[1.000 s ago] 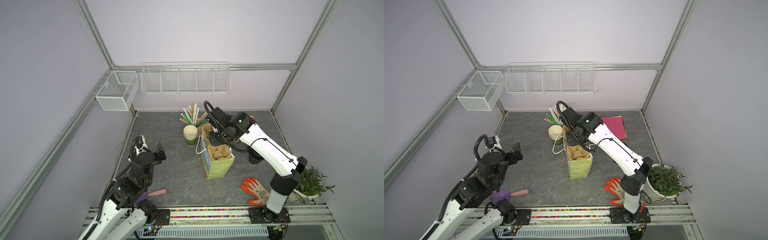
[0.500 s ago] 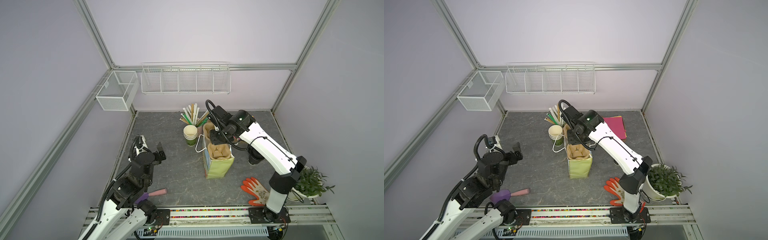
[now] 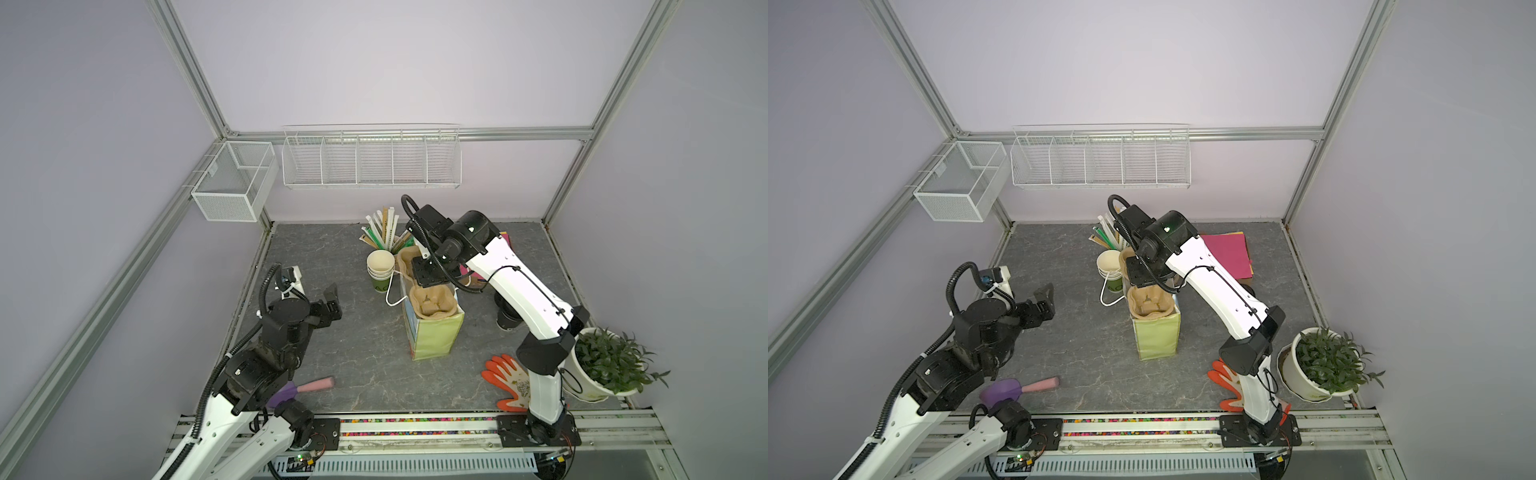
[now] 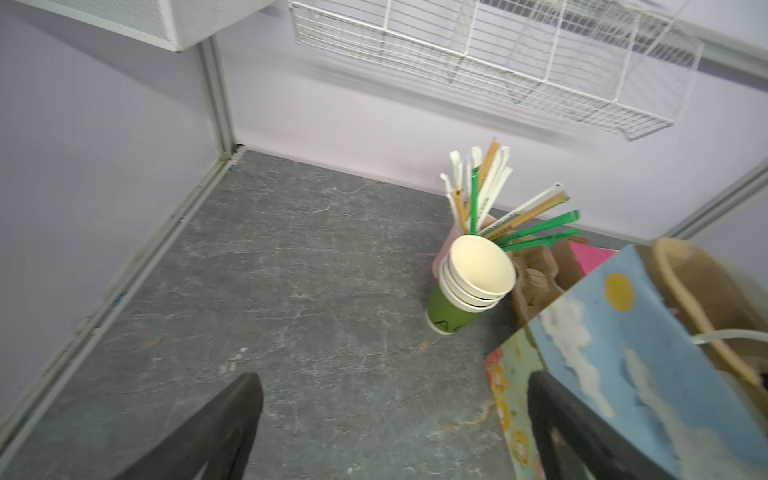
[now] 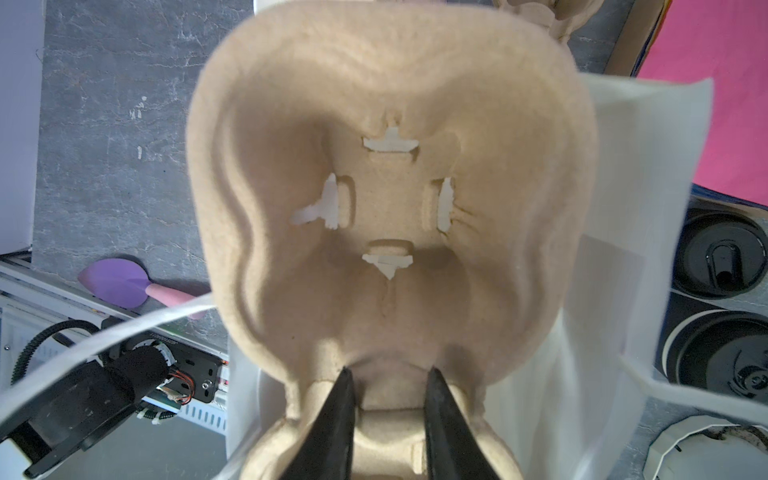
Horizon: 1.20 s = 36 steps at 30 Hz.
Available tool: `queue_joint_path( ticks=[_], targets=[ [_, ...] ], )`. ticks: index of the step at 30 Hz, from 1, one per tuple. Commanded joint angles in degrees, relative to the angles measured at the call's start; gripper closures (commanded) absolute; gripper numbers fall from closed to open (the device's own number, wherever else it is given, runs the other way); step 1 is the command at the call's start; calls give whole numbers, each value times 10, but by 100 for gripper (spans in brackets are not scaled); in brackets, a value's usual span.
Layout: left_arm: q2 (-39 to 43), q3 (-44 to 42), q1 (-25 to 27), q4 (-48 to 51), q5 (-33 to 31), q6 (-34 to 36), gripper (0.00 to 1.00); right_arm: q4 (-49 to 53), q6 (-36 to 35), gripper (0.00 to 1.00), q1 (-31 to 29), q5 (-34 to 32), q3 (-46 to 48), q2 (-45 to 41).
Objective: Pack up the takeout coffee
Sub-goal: 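Reach the left gripper to the bag's nearer handle and grasp it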
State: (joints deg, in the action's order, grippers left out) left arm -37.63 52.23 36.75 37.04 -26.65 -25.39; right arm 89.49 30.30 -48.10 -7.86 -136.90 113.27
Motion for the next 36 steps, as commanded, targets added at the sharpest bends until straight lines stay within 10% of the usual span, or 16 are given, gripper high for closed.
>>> queue_joint_path(
  ticks=[1,10,24,36],
  targets=[
    [-14,18,-1,-14,120,-77,1,42,-14,72,-1,1,-16,8],
    [-10,-44,12,-221,316,-189,1,47,-24,72,0,-3,-23,20],
    [-105,-45,68,-303,368,-162,1,38,-26,72,-2,-3,-14,20],
    [-125,-34,68,-272,341,-137,90,36,-24,72,-2,-13,-6,15]
  ],
)
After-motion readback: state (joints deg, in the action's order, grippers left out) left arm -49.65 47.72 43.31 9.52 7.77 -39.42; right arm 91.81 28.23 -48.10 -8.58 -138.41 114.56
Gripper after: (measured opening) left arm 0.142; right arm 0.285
